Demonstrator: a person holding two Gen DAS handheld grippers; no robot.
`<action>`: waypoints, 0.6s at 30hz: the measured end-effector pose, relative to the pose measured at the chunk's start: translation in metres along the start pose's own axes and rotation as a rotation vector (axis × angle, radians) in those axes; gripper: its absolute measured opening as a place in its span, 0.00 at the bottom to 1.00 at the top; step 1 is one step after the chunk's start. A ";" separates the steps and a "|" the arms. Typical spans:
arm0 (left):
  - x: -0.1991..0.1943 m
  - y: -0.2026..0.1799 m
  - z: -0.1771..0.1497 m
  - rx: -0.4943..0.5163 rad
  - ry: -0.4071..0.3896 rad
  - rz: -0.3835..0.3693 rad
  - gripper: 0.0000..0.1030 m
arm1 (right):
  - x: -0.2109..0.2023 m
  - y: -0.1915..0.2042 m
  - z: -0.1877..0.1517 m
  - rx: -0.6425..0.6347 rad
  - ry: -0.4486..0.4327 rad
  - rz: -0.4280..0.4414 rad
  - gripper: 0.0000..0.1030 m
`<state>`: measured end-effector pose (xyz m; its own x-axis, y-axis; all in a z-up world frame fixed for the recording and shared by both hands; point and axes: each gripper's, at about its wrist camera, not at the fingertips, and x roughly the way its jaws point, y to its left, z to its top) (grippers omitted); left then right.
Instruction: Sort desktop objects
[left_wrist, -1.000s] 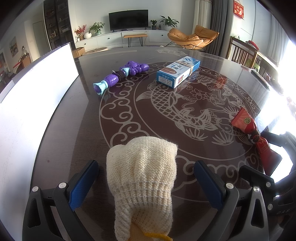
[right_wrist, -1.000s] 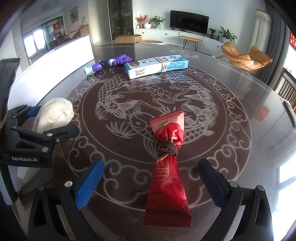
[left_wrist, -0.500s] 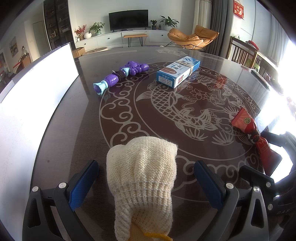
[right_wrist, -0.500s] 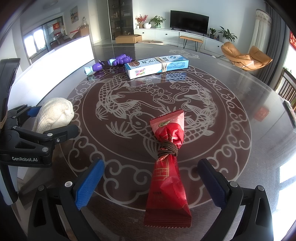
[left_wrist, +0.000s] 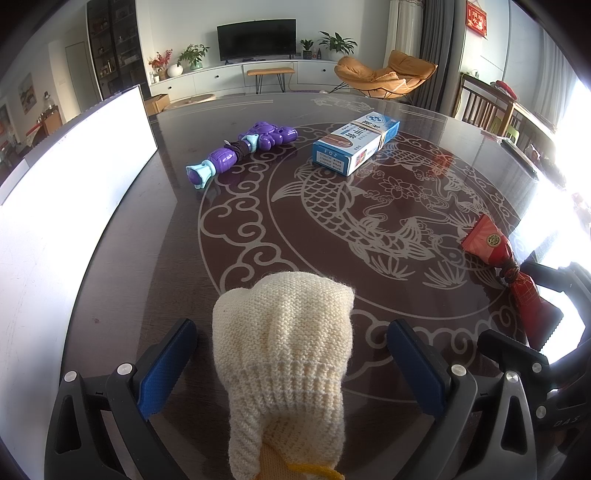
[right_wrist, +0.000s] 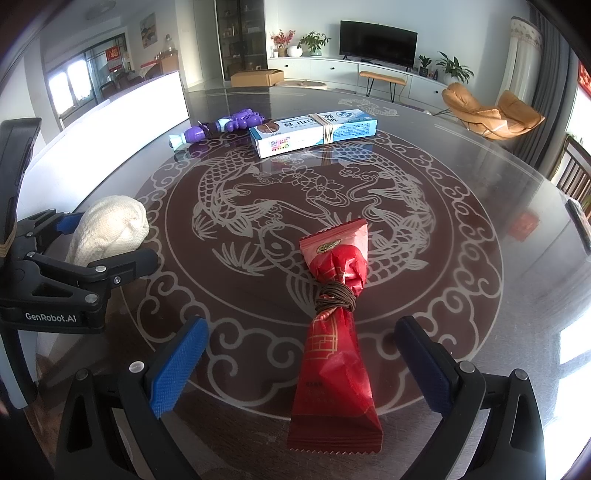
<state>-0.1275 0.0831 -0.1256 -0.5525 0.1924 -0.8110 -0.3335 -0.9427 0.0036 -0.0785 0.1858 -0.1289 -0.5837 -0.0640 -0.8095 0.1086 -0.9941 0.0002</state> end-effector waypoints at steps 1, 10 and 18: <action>0.000 0.000 0.000 0.000 0.000 0.000 1.00 | 0.000 0.000 0.000 0.001 -0.001 0.002 0.98; -0.001 -0.001 0.000 0.010 0.019 -0.008 1.00 | 0.000 0.000 0.001 0.003 -0.002 0.007 0.98; 0.001 -0.001 0.008 0.096 0.182 -0.058 1.00 | -0.002 -0.004 0.000 0.023 -0.012 0.037 0.99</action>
<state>-0.1337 0.0866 -0.1223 -0.3864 0.1845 -0.9037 -0.4369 -0.8995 0.0031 -0.0780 0.1903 -0.1275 -0.5895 -0.1020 -0.8013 0.1117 -0.9928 0.0442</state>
